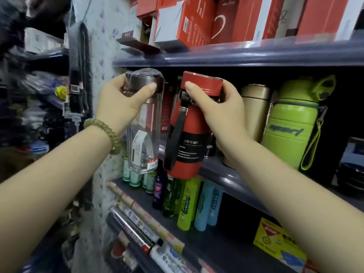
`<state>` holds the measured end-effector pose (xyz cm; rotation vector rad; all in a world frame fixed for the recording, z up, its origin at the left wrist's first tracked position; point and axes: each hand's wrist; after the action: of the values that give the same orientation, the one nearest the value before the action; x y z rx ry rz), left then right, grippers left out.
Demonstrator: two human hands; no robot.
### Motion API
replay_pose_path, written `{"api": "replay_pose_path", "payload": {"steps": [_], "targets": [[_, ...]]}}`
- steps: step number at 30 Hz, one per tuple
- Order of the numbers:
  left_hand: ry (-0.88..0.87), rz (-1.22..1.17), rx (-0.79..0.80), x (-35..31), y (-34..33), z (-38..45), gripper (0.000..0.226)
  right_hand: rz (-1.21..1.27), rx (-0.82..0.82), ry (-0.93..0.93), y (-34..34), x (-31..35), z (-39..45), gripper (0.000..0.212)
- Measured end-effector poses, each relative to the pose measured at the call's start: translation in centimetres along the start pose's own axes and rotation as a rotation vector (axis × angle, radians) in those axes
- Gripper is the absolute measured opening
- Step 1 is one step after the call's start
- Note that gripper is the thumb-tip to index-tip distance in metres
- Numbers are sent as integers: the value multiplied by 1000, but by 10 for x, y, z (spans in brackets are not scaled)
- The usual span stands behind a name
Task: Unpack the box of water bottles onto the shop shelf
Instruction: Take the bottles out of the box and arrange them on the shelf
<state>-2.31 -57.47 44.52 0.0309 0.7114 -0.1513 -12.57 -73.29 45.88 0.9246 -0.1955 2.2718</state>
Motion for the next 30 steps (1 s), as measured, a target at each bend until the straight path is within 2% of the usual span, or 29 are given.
{"api": "replay_pose_path", "payload": {"steps": [2,6,8,14,20,24,30], "targets": [[6,10,-28,6,5,5,22,23,15,-3,-9,-5,3,47],[-12,-7,-70,20,14,17,57,67,22,-2,-29,-13,10,48],[-36,-7,-98,27,19,26,68,89,-1,-8,-40,-17,15,51],[-45,-11,-110,50,34,65,53,113,-58,24,-71,-28,38,56],[-47,4,-152,80,39,92,63,110,-128,92,-101,-44,57,59],[-61,-60,-160,97,34,92,42,79,-132,140,-118,-60,57,61],[-80,-121,-203,120,30,98,42,65,-152,166,-129,-74,65,60]]}}
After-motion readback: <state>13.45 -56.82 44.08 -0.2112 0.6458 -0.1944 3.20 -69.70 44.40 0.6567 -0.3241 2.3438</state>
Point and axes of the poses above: each hand's wrist, its own z-axis towards the middle knuckle, its own y-axis out of the back of the hand, x = y × z, and after that the axes turned 6 degrees about x, right-handed
